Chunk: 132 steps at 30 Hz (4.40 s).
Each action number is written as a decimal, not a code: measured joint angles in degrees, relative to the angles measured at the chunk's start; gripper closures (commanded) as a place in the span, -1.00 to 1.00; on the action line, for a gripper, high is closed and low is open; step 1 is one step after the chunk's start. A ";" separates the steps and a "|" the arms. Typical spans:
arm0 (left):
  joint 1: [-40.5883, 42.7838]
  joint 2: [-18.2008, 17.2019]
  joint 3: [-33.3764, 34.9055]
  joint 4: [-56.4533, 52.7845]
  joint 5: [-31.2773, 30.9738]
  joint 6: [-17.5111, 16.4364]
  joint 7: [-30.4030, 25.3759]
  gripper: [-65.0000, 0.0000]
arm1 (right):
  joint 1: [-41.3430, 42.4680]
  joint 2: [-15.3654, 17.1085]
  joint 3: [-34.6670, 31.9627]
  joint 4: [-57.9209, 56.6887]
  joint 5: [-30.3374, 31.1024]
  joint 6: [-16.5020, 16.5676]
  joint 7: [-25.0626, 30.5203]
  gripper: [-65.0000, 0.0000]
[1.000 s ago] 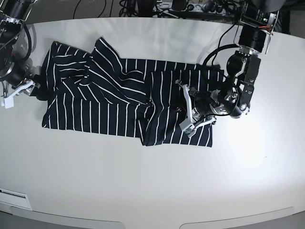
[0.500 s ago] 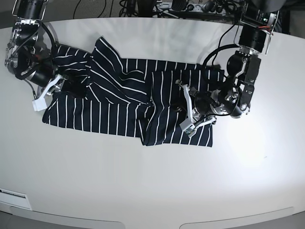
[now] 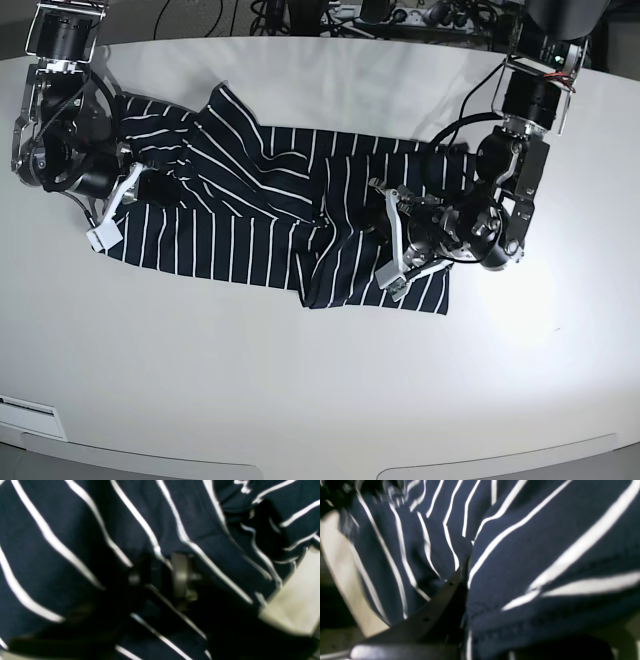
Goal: Fold the T-shirt properly
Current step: 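Grasp the shirt's other end with the right gripper and release the left gripper, then fold the shirt end held by the right gripper over onto the folded stack, then hold the folded shirt with both grippers and square its edges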
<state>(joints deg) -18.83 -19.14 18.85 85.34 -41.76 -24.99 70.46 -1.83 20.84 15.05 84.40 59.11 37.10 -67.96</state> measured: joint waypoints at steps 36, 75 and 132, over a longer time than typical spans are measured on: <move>9.75 -0.37 -18.23 -0.26 -7.37 -4.20 -3.52 -0.04 | 0.87 4.61 -0.07 24.41 1.40 -8.02 4.31 1.00; 2.49 -3.93 -18.16 0.74 -24.11 -5.11 7.87 1.00 | 13.35 -6.49 -21.70 24.17 -20.22 0.24 17.62 1.00; -1.31 -0.66 14.19 1.42 30.08 -3.72 -24.68 1.00 | -2.64 11.06 -14.60 12.61 -16.37 -10.64 16.31 1.00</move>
<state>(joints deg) -20.14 -19.79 33.04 86.76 -11.68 -28.71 45.78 -4.47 31.90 0.45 97.01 42.74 26.46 -51.66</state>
